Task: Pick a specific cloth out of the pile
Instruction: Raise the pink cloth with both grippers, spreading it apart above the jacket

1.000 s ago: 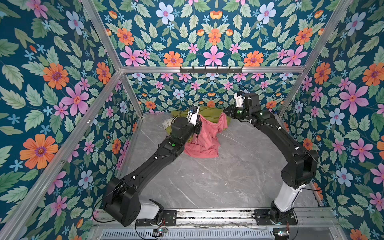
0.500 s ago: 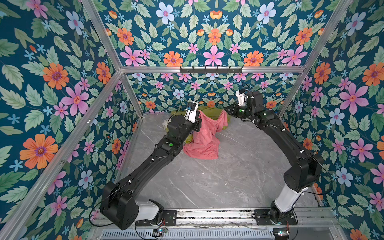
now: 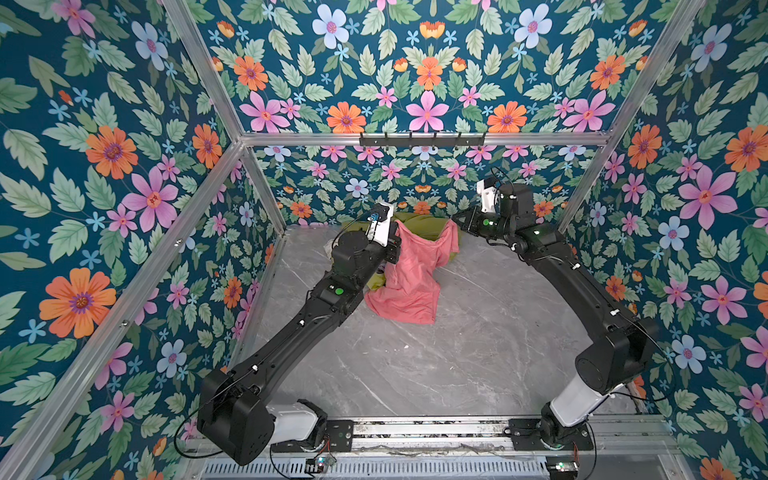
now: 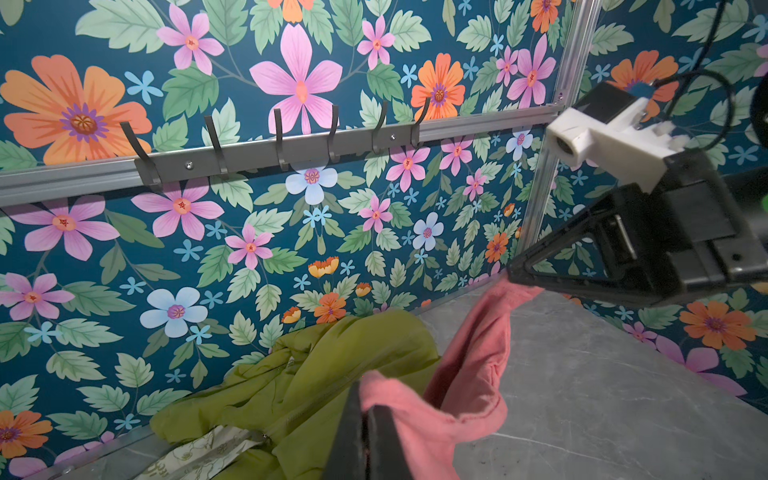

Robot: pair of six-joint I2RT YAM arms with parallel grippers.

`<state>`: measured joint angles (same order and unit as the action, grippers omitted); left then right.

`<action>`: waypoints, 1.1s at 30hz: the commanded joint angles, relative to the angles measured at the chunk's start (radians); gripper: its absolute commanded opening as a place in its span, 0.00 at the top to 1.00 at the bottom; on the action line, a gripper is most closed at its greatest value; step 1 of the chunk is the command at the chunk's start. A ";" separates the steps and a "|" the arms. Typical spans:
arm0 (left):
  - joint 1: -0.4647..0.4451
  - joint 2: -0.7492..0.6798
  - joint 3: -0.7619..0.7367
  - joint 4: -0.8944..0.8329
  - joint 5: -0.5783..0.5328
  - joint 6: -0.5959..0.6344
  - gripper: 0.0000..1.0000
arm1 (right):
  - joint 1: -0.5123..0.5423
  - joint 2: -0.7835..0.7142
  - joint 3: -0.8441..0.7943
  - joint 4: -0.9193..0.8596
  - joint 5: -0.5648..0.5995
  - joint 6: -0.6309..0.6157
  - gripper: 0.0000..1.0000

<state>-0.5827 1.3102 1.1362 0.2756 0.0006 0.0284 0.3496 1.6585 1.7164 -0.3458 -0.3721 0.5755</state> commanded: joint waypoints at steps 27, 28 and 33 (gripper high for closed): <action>0.000 -0.017 0.031 0.051 0.111 -0.091 1.00 | 0.063 -0.210 -0.048 -0.030 0.170 -0.115 1.00; 0.000 -0.021 0.031 0.050 0.111 -0.093 1.00 | 0.063 -0.216 -0.049 -0.030 0.171 -0.117 1.00; 0.000 -0.040 0.030 0.050 0.108 -0.105 1.00 | 0.065 -0.227 -0.049 -0.030 0.168 -0.118 1.00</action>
<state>-0.5835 1.2831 1.1584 0.2752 0.1036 -0.0605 0.4122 1.4387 1.6669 -0.4026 -0.2070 0.4679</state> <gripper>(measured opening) 0.050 0.054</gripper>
